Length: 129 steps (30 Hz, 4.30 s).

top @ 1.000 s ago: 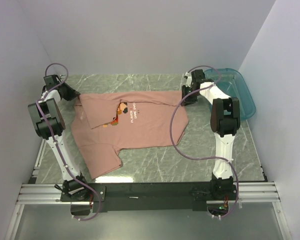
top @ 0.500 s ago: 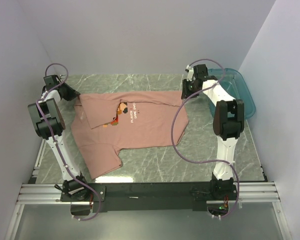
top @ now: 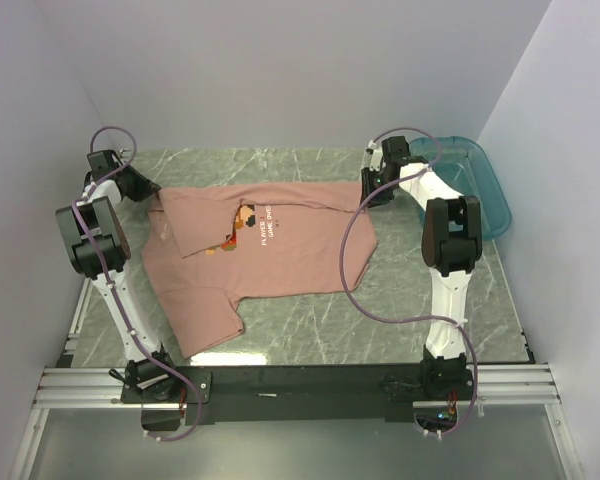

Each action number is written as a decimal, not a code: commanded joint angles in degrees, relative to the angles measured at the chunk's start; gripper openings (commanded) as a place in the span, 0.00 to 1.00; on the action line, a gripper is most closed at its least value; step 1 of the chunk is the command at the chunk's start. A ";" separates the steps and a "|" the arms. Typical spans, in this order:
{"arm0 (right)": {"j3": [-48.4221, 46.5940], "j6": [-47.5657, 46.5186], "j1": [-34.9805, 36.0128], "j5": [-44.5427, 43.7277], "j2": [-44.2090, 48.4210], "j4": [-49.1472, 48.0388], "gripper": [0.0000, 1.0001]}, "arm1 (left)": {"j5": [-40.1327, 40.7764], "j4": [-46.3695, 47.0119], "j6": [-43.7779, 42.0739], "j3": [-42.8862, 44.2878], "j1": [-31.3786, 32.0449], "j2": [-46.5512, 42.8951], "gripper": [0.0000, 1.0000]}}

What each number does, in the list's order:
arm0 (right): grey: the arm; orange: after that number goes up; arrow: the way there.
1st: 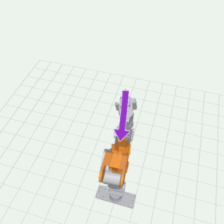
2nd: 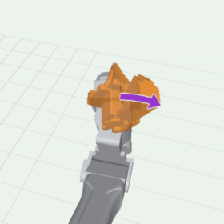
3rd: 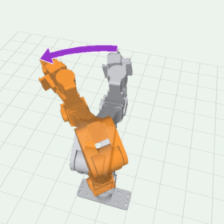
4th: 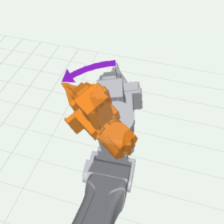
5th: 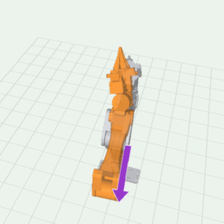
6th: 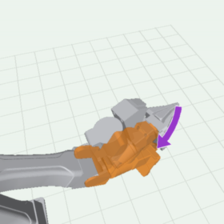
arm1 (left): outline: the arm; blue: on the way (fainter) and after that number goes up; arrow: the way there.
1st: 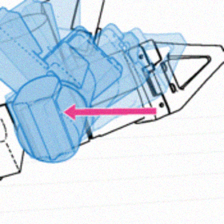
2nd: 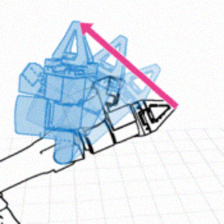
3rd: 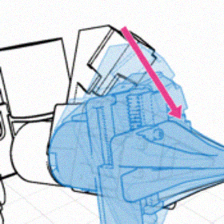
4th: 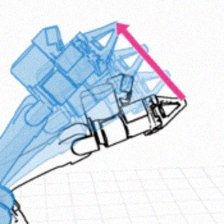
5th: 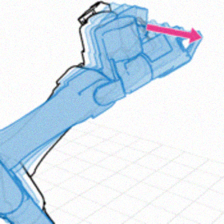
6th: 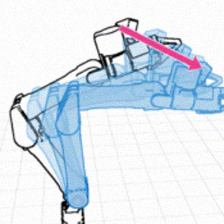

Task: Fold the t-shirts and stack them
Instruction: Fold the tshirt

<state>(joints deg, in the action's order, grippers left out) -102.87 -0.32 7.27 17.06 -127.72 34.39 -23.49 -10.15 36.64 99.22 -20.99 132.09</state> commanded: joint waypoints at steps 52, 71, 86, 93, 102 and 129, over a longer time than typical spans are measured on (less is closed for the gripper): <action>-5.32 -0.91 -1.99 -3.00 -0.60 1.20 0.00 | -1.04 2.42 -0.52 -0.61 -0.89 -0.17 0.09; -6.55 -1.44 -1.82 0.52 -1.13 1.38 0.00 | 8.18 0.76 -5.70 -4.38 -0.54 -14.74 0.46; -7.70 -1.62 -1.55 1.05 -2.27 1.47 0.00 | 25.93 -10.06 -23.98 -11.16 27.56 -23.83 0.47; -7.78 -1.53 -1.55 1.05 -2.62 1.64 0.00 | 32.18 -13.05 -26.53 -6.59 34.44 -16.79 0.46; -7.78 -1.62 -1.56 0.96 -2.97 1.64 0.00 | 35.26 -15.07 -27.94 -3.15 37.52 -10.89 0.43; -8.58 -1.53 -1.55 0.78 -3.15 1.99 0.00 | 34.83 -17.00 -29.08 -5.35 38.22 -9.83 0.07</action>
<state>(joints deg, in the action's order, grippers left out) -108.73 -1.37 5.69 17.63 -131.28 36.47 11.86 -26.50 8.21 93.25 16.95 123.48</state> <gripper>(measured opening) 0.007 0.099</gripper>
